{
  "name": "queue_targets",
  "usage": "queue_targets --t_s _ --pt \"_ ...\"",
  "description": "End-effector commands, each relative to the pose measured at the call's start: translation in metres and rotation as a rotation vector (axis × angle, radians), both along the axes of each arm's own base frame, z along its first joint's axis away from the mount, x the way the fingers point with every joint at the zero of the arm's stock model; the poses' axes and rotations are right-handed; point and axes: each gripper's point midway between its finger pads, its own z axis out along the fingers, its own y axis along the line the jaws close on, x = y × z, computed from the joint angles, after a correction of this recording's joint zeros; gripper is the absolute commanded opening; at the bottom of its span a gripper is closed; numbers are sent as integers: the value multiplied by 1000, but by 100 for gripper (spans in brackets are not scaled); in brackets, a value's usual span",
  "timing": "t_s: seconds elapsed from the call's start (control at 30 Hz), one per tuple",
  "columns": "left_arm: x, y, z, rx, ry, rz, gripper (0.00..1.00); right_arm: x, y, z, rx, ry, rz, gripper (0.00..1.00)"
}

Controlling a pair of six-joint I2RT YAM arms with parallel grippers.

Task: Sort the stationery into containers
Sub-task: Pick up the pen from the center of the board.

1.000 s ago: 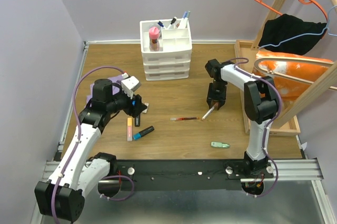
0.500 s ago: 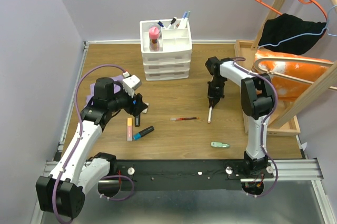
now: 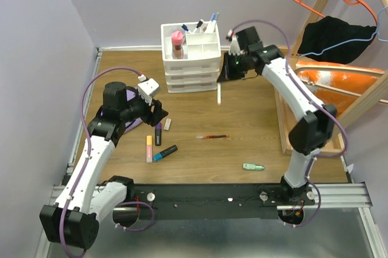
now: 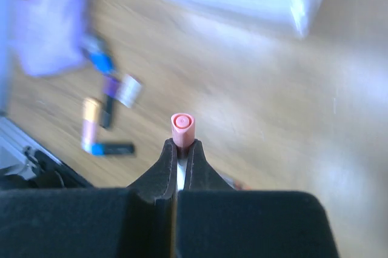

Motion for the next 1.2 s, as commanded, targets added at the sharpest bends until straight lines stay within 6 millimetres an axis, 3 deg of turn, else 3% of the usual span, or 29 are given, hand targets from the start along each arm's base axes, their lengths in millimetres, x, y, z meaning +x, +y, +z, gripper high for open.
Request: queue_targets --t_s 0.0,0.17,0.23,0.3,0.33,0.4,0.47,0.53,0.57,0.67,0.7,1.0,1.17 --pt "6 0 7 15 -20 -15 71 17 29 131 209 -498 197 1" --pt "13 -2 10 8 -9 -14 73 67 31 199 174 -946 188 1" --pt "14 -3 10 4 -3 -16 73 87 29 208 131 -1069 169 1" --pt "15 -3 11 0 -1 -15 73 107 26 232 125 -1209 107 1" --pt "15 -3 10 0 3 -14 73 119 28 226 109 -1226 91 1" --pt "15 -3 8 2 9 -12 73 133 24 244 111 -1315 26 1" --pt "15 -3 7 -1 15 -14 73 152 25 236 95 -1334 -13 1" --pt "15 -4 6 -7 16 -12 73 160 26 242 91 -1365 -28 1" --pt "14 -4 3 -8 23 -10 73 169 28 233 79 -1364 -37 1" --pt "14 -5 0 -17 31 -7 73 178 30 234 69 -1391 -44 1" --pt "14 -5 -1 -18 30 -6 73 184 32 225 62 -1382 -44 1" --pt "22 -7 -6 -34 52 3 73 204 39 205 55 -1365 -52 1" --pt "26 -8 -6 -40 56 5 73 213 42 172 23 -1278 -40 1"
